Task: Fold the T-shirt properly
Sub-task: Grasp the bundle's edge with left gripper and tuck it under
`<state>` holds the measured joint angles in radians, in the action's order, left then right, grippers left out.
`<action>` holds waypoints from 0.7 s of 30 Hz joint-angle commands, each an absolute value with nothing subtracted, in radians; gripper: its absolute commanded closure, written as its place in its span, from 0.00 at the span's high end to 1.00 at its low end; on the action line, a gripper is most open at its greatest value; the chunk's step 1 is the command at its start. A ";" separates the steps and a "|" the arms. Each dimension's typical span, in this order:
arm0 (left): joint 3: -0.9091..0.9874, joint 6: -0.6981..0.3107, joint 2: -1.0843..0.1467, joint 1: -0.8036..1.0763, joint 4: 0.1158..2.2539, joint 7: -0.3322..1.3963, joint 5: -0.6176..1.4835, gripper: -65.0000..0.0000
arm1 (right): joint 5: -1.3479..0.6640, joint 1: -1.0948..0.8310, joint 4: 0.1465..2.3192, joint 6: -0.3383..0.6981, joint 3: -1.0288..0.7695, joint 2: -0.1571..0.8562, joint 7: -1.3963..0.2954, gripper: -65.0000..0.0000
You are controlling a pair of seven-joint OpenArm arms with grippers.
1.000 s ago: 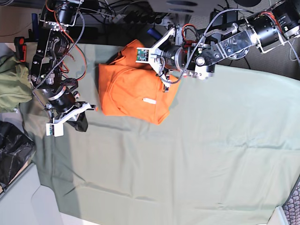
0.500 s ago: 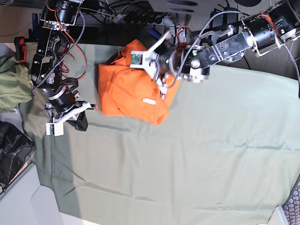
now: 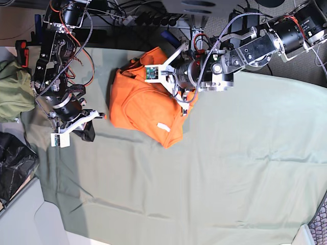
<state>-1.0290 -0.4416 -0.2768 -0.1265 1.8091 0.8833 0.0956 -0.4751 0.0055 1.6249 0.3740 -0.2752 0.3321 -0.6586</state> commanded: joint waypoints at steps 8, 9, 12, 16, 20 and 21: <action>-1.023 -0.445 -0.343 -0.144 1.827 0.868 0.093 0.00 | -0.489 0.019 1.641 0.451 -0.281 0.346 -0.637 0.00; -1.023 -0.454 -0.353 -0.145 1.827 0.866 0.093 0.00 | -0.490 0.019 1.641 0.452 -0.281 0.346 -0.641 0.00; -1.023 -0.460 -0.384 -0.147 1.827 0.863 0.093 0.00 | -0.506 0.015 1.641 0.452 -0.281 0.346 -0.666 0.00; -1.023 -0.461 -0.411 -0.148 1.827 0.854 0.093 0.00 | -0.516 -0.012 1.641 0.452 -0.281 0.347 -0.667 0.00; -1.023 -0.461 -0.425 -0.153 1.825 0.834 0.091 0.00 | -0.525 -0.047 1.642 0.452 -0.281 0.347 -0.683 0.00; -1.023 -0.461 -0.428 -0.155 1.824 0.827 0.088 0.00 | -0.534 -0.055 1.642 0.452 -0.281 0.347 -0.692 0.00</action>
<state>-1.0237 -0.4522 -0.4213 -0.1471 1.8130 0.8265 0.0822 -0.5144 -0.0677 1.6249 0.3740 -0.2752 0.3321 -0.7128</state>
